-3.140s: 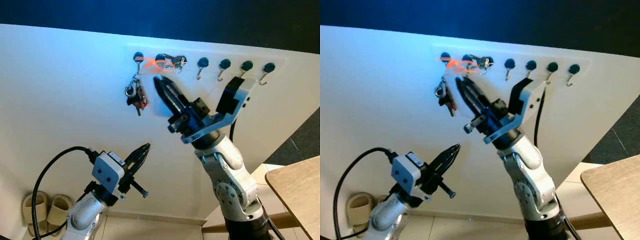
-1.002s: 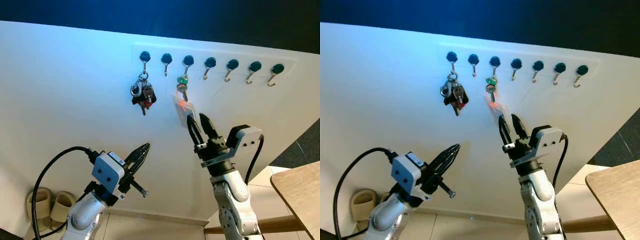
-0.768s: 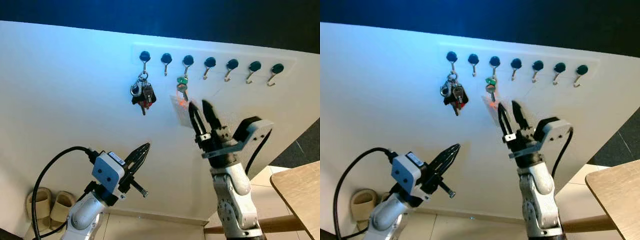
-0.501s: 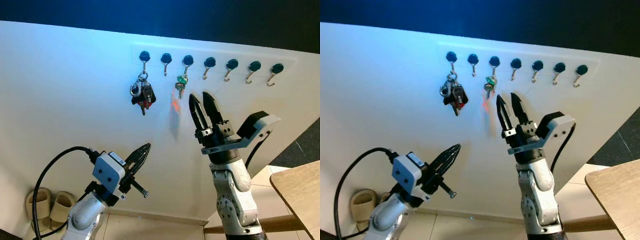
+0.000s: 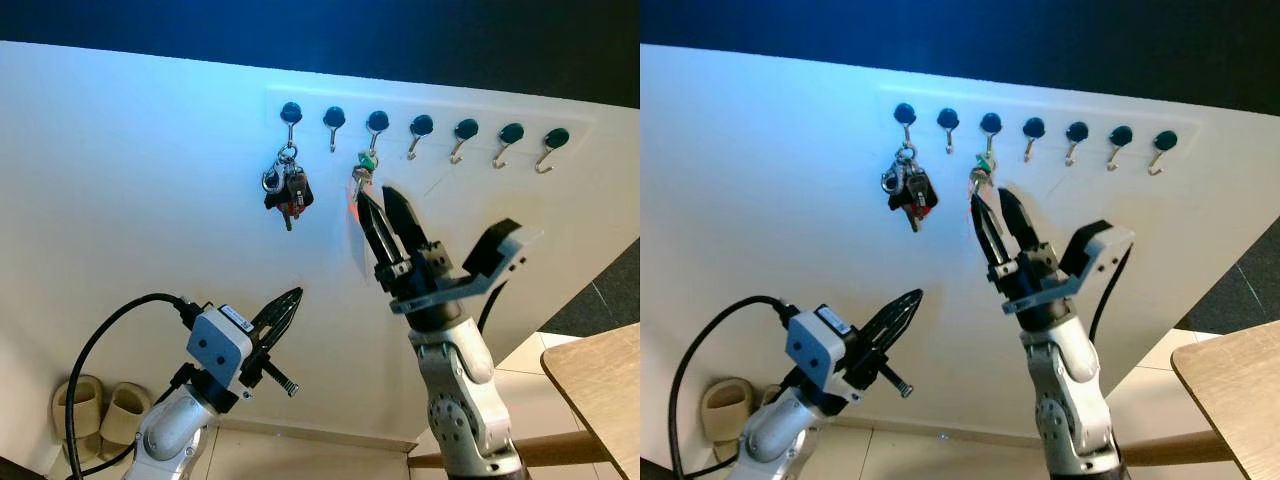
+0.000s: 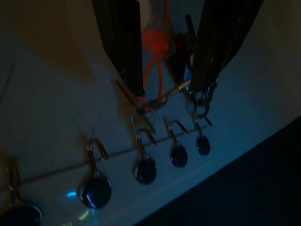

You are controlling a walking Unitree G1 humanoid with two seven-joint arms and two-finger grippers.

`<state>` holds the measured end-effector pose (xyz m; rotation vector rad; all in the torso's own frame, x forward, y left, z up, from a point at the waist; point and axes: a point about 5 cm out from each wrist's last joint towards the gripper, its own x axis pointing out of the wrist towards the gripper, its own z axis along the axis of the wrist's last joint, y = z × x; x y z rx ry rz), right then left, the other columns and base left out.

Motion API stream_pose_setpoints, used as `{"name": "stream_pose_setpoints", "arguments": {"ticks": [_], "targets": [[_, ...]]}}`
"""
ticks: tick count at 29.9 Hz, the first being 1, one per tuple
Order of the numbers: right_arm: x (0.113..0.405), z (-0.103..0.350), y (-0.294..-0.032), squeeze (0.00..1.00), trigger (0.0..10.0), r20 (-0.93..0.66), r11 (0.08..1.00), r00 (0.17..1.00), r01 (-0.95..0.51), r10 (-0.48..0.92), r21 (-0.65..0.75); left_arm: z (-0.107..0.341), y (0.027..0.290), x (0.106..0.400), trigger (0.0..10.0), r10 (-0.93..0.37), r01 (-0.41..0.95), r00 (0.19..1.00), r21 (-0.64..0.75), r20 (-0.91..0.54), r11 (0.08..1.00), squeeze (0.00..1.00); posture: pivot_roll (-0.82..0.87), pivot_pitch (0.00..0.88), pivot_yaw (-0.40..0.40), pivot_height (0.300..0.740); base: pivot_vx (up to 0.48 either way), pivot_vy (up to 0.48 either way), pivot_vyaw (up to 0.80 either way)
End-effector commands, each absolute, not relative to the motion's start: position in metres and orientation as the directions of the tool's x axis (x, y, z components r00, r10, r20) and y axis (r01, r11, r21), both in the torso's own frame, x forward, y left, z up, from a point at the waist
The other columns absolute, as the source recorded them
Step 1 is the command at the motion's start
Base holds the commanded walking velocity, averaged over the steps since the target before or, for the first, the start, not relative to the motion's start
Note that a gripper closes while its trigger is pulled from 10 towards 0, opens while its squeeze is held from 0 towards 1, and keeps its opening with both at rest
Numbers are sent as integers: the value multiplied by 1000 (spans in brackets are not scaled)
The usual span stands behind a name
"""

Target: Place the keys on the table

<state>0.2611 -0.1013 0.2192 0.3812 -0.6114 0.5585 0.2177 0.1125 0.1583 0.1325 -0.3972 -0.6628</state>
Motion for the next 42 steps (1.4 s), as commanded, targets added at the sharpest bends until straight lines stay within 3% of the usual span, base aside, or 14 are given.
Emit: {"name": "stream_pose_setpoints", "arguments": {"ticks": [1,15,36,37,38,39,42], "targets": [[259,222,-103,0,10000,639,791,677,-588,366,169,159,110,214,10000,-641,586,703,260,308,768,0,78,76,-70,740,0,0,0],[269,239,-107,0,10000,671,792,687,-559,278,244,165,110,215,10000,-633,580,695,254,340,774,0,80,85,-67,740,0,0,0],[278,243,-99,0,10000,643,726,711,-598,285,339,173,107,215,10000,-634,581,681,257,366,772,0,84,109,-80,740,0,0,0],[278,243,-99,0,5765,643,725,711,-599,285,341,173,107,214,10000,-634,581,681,257,365,772,0,84,110,-80,740,0,0,0],[278,243,-99,0,5765,643,725,711,-599,285,341,173,107,214,10000,-634,581,681,257,365,772,0,84,110,-80,740,0,0,0],[278,243,-99,0,392,643,724,711,-599,284,342,174,107,214,10000,-634,580,682,257,365,773,0,84,111,-80,740,0,0,0],[278,242,-100,0,0,641,722,714,-598,283,347,174,107,215,10000,-633,579,684,258,364,774,0,84,111,-80,740,0,0,0]]}}
